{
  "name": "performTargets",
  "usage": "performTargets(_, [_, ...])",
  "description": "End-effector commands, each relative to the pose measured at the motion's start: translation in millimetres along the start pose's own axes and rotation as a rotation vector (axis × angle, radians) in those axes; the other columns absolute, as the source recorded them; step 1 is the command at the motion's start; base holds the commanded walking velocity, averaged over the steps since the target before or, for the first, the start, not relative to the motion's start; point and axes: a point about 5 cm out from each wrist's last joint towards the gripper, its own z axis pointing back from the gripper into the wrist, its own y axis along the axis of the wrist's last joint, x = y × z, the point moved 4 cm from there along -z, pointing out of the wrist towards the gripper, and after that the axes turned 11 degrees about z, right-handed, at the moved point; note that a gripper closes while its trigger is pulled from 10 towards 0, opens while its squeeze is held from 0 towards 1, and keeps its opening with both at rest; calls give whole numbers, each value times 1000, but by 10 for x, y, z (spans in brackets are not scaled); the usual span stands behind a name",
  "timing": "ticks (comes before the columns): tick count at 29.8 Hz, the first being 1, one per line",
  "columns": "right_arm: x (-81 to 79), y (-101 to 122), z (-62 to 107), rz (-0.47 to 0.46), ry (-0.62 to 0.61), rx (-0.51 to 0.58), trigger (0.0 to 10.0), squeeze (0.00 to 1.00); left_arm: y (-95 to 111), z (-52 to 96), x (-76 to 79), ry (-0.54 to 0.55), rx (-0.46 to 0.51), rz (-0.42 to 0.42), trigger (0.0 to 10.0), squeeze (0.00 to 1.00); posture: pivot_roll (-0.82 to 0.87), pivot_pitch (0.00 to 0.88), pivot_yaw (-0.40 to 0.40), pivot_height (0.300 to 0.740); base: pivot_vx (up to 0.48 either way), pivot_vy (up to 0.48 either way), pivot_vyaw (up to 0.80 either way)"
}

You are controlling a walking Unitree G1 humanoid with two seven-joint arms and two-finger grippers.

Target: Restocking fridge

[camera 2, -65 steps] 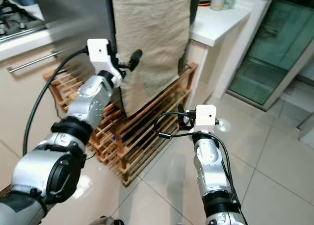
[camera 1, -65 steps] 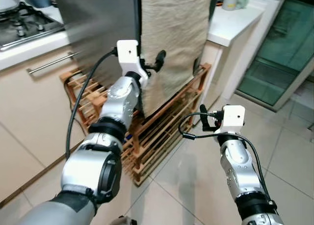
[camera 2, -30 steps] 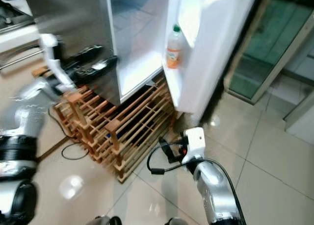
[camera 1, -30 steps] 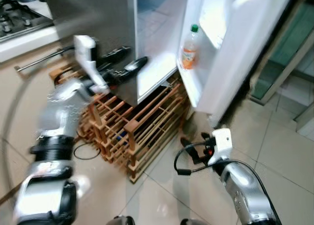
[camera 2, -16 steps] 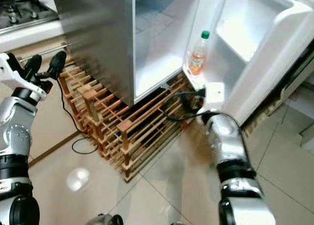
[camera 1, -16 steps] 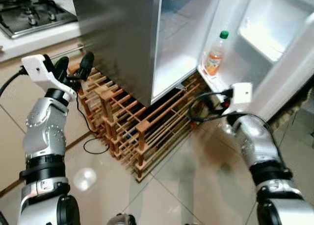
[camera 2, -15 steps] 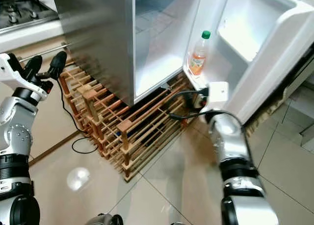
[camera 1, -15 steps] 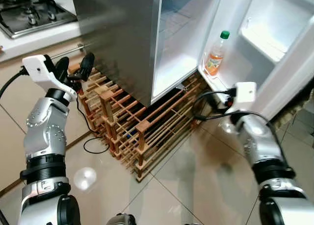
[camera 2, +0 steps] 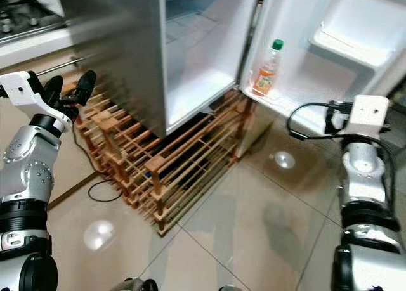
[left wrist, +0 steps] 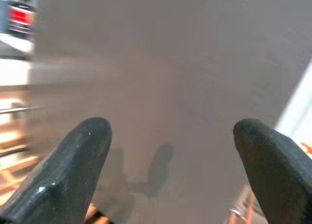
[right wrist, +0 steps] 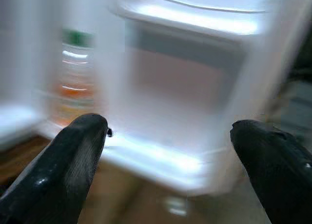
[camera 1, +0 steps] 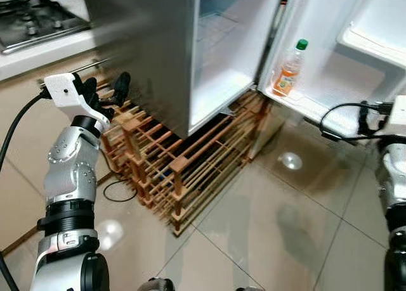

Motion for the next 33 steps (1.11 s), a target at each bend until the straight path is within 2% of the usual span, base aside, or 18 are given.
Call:
performTargets(1, [-328,8,46,-52,123,8,10000,0,-51,-12,66,-5,-14,-29,10000,0,-101,0,7,740,0,0,0])
performTargets(2, [-610,-14,109,-97,200,2,10000,0,-102,13,65,13,-22,-53,10000,0,-99,0,7,740,0,0,675])
performTargets(3, [-785,-22,157,-127,247,-1,10000,0,-135,32,61,26,-27,-71,10000,0,-99,0,7,740,0,0,675])
performTargets(5, [-1275,-81,348,-202,372,-24,10000,0,-298,141,4,90,-65,-143,10000,0,-84,0,3,740,0,0,637])
performTargets(7, [-1590,-144,514,-251,451,-50,10000,0,-472,301,-104,172,-125,-287,10000,0,-68,0,-1,740,0,0,581])
performTargets(8, [-1658,-164,556,-266,468,-59,10000,0,-519,356,-139,196,-143,-335,10000,0,-68,0,-1,740,0,0,569])
performTargets(10, [-1714,-254,624,-298,474,-99,10000,0,-631,550,-238,244,-194,-466,10000,0,-49,0,-9,740,0,0,531])
performTargets(12, [-1706,-326,654,-303,469,-121,10000,0,-672,681,-256,246,-211,-513,10000,0,-38,0,-15,740,0,0,528])
performTargets(13, [-1694,-352,661,-298,470,-128,10000,0,-675,706,-231,233,-208,-503,10000,0,-38,0,-15,740,0,0,525])
performTargets(17, [-1662,-377,646,-293,474,-145,10000,0,-599,670,-145,222,-162,-465,10000,0,-13,0,-26,740,0,0,512])
performTargets(21, [-1683,-311,568,-300,489,-130,10000,0,-490,521,73,179,-101,-427,10000,0,-4,0,-32,740,0,0,466])
performTargets(24, [-1689,-290,557,-312,491,-120,10000,0,-451,453,194,141,-84,-433,10000,0,-8,0,-32,740,0,0,429])
performTargets(30, [-1678,-323,626,-316,490,-120,10000,0,-535,467,177,141,-140,-455,10000,0,-24,0,-21,740,0,0,267])
performTargets(33, [-1658,-371,674,-315,485,-128,10000,0,-637,525,124,176,-202,-431,10000,0,-42,0,-4,740,0,0,0])
